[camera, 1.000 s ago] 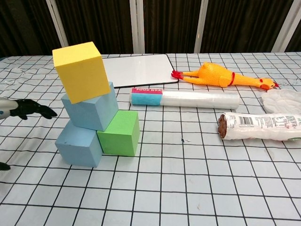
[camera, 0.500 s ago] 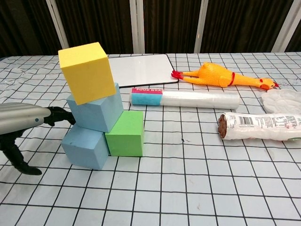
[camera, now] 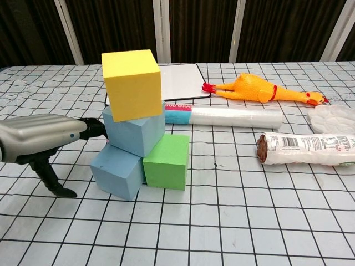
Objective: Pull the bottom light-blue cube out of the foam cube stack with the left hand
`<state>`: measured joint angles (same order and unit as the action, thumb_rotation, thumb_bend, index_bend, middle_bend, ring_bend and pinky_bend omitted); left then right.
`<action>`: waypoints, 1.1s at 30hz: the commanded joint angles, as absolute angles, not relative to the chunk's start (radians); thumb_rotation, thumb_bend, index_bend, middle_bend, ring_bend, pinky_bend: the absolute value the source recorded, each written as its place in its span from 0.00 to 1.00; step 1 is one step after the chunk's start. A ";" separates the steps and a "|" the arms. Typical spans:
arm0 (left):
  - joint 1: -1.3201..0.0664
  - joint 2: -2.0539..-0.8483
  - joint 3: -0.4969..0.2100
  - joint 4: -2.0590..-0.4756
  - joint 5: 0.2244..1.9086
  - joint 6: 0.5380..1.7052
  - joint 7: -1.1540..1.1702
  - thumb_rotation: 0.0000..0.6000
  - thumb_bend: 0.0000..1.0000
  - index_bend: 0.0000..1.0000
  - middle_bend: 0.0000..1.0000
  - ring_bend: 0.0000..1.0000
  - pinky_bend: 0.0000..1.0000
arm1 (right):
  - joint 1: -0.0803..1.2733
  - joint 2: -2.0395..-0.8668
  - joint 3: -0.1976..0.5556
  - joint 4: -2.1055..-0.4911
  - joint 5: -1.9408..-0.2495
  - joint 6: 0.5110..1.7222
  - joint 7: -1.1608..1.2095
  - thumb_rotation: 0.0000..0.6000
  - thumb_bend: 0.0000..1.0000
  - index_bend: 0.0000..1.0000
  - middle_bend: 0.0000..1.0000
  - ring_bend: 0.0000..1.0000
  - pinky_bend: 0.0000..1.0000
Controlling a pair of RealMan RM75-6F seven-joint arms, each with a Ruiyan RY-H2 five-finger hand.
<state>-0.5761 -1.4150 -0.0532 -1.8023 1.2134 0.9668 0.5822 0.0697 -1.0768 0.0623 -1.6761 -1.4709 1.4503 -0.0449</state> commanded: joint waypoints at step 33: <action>-0.592 -1.500 -0.020 -1.666 1.327 1.053 0.544 1.00 0.48 0.37 0.50 0.50 0.58 | 0.082 -1.053 0.045 -1.700 -1.470 1.407 -0.030 1.00 0.02 0.16 0.04 0.14 0.07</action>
<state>-0.5966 -1.5039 -0.0200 -1.6718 1.3251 1.0466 0.5446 0.0815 -1.0537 0.0456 -1.6991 -1.4693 1.4080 -0.0301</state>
